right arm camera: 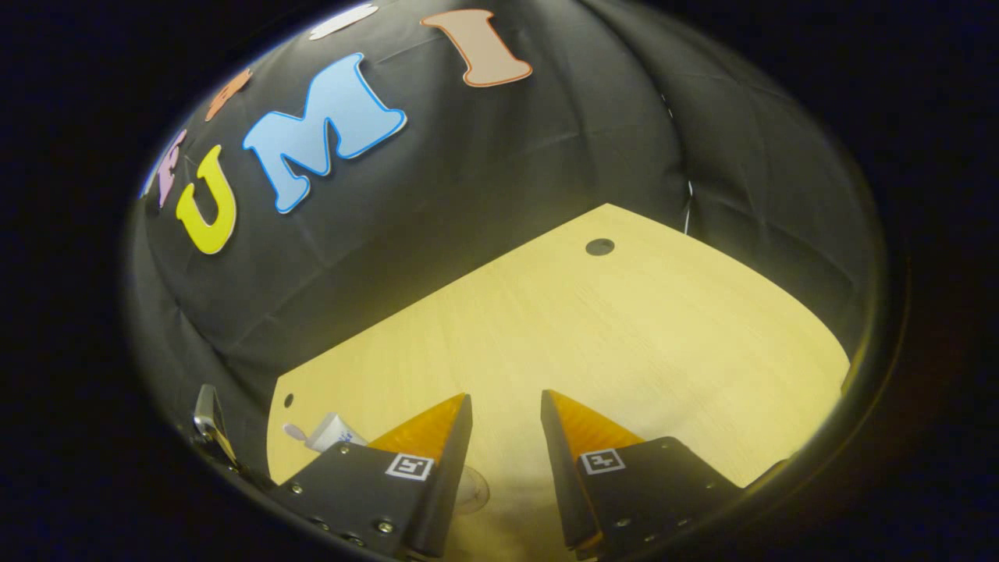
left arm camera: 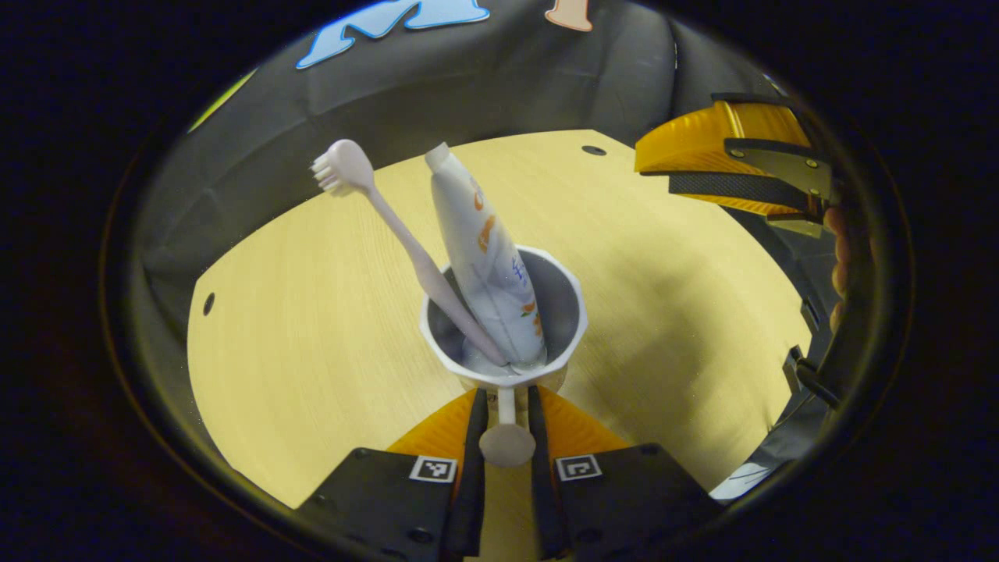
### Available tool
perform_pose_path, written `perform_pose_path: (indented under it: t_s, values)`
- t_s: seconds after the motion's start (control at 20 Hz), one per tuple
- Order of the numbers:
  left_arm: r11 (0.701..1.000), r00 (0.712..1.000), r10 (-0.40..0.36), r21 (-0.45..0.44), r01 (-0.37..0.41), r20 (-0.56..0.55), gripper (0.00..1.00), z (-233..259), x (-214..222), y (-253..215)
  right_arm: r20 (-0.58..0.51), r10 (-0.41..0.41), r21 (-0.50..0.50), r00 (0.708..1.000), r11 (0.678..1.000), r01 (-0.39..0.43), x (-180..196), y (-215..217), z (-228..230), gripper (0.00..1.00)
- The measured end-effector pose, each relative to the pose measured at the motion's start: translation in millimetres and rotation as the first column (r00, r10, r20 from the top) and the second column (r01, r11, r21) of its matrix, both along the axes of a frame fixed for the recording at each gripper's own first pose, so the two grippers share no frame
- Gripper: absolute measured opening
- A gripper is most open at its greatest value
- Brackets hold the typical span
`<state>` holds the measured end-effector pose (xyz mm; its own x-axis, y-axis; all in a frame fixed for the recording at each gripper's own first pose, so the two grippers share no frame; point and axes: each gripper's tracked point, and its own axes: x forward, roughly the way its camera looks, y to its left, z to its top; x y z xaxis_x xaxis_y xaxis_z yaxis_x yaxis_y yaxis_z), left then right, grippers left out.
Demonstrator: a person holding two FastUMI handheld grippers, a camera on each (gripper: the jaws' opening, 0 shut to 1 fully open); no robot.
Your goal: Put the toothbrush and toothpaste on the desktop into the cup, then pick up the cup and place it on the coaster on the desktop.
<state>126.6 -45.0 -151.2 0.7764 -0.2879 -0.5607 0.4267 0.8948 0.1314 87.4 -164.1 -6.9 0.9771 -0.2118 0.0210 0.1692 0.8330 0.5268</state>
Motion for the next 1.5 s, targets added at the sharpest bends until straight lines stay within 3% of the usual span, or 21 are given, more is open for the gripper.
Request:
perform_pose_path:
  t_s: [0.05, 0.15, 0.2, 0.3, 0.35, 0.85, 0.9, 1.0, 1.05, 1.1, 1.15, 1.2, 1.25, 1.3, 1.4, 1.45, 1.5]
  values:
    - [1.000, 1.000, 0.006, -0.004, -0.006, 0.008, 0.35, 1.7, 1.4, -0.4, 0.000, 0.001, -0.002, 1.000, 1.000, -0.001, -2.2, -0.3, -1.5, 0.54]
    - [1.000, 1.000, 0.005, -0.004, -0.005, 0.026, 0.42, 7.5, 0.0, 3.0, 0.003, 0.004, -0.004, 1.000, 1.000, -0.004, -6.0, -0.4, -1.6, 0.54]
    - [1.000, 0.999, 0.003, -0.003, -0.002, 0.038, 0.34, 9.8, -0.3, 2.2, 0.005, 0.006, -0.004, 1.000, 1.000, -0.006, -7.6, 0.2, -0.9, 0.54]
    - [1.000, 0.998, 0.004, -0.001, -0.004, 0.064, 0.50, 14.1, -0.2, 0.4, 0.011, 0.011, -0.008, 1.000, 1.000, -0.011, -10.6, 2.6, 0.8, 0.54]
    - [1.000, 0.997, 0.010, -0.005, -0.010, 0.076, 0.43, 17.7, -0.6, 1.0, 0.014, 0.014, -0.013, 1.000, 1.000, -0.013, -12.6, 4.4, 1.2, 0.54]
    - [0.987, 0.959, 0.116, -0.140, -0.081, 0.260, 0.43, 96.5, -34.1, 28.2, 0.061, 0.049, -0.146, 0.997, 0.989, -0.040, -61.4, 38.2, 33.2, 0.54]
    - [0.983, 0.948, 0.133, -0.159, -0.090, 0.289, 0.51, 111.7, -38.4, 32.3, 0.071, 0.054, -0.167, 0.996, 0.985, -0.041, -69.5, 43.6, 40.9, 0.54]
    - [0.973, 0.923, 0.164, -0.210, -0.094, 0.347, 0.50, 144.2, -54.4, 40.9, 0.093, 0.058, -0.218, 0.994, 0.975, -0.037, -87.1, 54.8, 56.7, 0.54]
    - [0.967, 0.908, 0.180, -0.240, -0.092, 0.378, 0.43, 163.7, -62.2, 45.7, 0.109, 0.063, -0.245, 0.992, 0.969, -0.034, -96.2, 61.7, 65.8, 0.54]
    - [0.961, 0.891, 0.197, -0.261, -0.093, 0.408, 0.43, 179.2, -70.0, 50.9, 0.125, 0.067, -0.272, 0.990, 0.962, -0.031, -105.1, 69.9, 75.6, 0.53]
    - [0.956, 0.874, 0.213, -0.280, -0.093, 0.436, 0.51, 194.6, -75.8, 56.4, 0.140, 0.074, -0.296, 0.987, 0.955, -0.030, -113.3, 77.6, 81.8, 0.53]
    - [0.951, 0.856, 0.226, -0.296, -0.091, 0.464, 0.50, 211.4, -82.7, 60.8, 0.154, 0.081, -0.318, 0.985, 0.948, -0.028, -120.8, 85.7, 89.5, 0.60]
    - [0.948, 0.840, 0.234, -0.305, -0.086, 0.490, 0.50, 228.4, -89.2, 65.7, 0.168, 0.088, -0.342, 0.982, 0.940, -0.025, -128.3, 95.6, 96.8, 0.60]
    - [0.946, 0.823, 0.243, -0.313, -0.084, 0.513, 0.43, 242.1, -95.0, 70.6, 0.179, 0.092, -0.361, 0.980, 0.932, -0.022, -134.3, 102.6, 102.4, 0.54]
    - [0.938, 0.785, 0.266, -0.337, -0.079, 0.559, 0.43, 271.4, -107.9, 84.0, 0.202, 0.102, -0.398, 0.974, 0.917, -0.014, -143.8, 117.9, 112.7, 0.54]
    - [0.934, 0.766, 0.279, -0.350, -0.076, 0.579, 0.43, 286.1, -116.9, 88.4, 0.214, 0.108, -0.412, 0.971, 0.911, -0.010, -148.5, 125.2, 117.4, 0.47]
    - [0.929, 0.746, 0.294, -0.362, -0.076, 0.597, 0.43, 299.1, -127.0, 94.0, 0.225, 0.112, -0.423, 0.968, 0.906, -0.006, -153.3, 131.7, 121.7, 0.60]
